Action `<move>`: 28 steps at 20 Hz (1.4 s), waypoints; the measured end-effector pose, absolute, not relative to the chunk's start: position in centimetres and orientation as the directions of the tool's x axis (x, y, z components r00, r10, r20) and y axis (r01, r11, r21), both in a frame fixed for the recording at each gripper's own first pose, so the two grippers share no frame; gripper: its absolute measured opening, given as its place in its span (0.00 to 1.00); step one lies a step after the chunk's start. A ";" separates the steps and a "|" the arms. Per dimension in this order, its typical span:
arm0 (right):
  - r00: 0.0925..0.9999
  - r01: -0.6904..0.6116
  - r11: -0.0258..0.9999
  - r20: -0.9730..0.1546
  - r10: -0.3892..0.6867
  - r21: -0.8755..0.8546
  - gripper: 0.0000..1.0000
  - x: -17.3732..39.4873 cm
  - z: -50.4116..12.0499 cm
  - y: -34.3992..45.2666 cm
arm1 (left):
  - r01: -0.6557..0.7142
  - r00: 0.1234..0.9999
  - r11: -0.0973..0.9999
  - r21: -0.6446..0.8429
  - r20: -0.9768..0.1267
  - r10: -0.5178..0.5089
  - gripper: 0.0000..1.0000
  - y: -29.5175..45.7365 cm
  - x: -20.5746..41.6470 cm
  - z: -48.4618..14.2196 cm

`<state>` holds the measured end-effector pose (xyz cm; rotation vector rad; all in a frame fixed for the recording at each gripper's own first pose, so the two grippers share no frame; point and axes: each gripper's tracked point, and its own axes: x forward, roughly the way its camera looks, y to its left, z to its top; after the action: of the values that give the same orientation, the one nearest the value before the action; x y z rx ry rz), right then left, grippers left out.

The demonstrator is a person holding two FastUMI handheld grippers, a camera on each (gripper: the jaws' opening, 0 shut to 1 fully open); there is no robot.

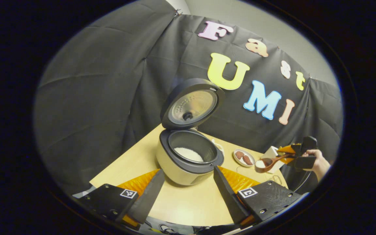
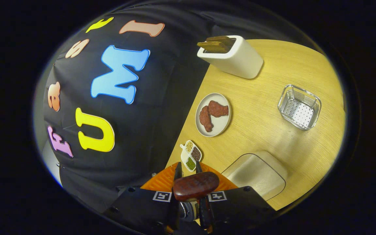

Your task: Close the left gripper, press the button to open the rice cooker; take a wooden spoon from the chopstick holder with the right hand, scoop a spoonful of rice and pour it into the rice cooker, then put the wooden spoon back into the chopstick holder.

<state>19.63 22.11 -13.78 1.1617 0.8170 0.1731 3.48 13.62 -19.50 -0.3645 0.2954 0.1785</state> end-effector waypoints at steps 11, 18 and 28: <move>0.590 0.180 0.358 -0.392 0.706 0.916 0.22 20.0 -8.1 35.7 | -0.284 0.945 0.857 -0.430 -0.277 0.173 0.96 16.5 3.0 -18.7; 0.493 0.082 0.399 -0.385 0.780 0.913 0.26 19.8 -7.5 45.7 | -0.328 0.931 0.855 -0.403 -0.292 0.220 0.96 19.1 1.5 -19.3; 0.537 -0.229 0.639 -0.452 0.712 0.735 0.25 20.6 -10.8 51.9 | -0.338 0.918 0.862 -0.377 -0.334 0.214 0.96 19.1 1.9 -20.9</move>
<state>20.60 51.88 -10.80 0.6675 0.8217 0.6118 1.89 19.09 -20.90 -0.4442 0.2879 0.2941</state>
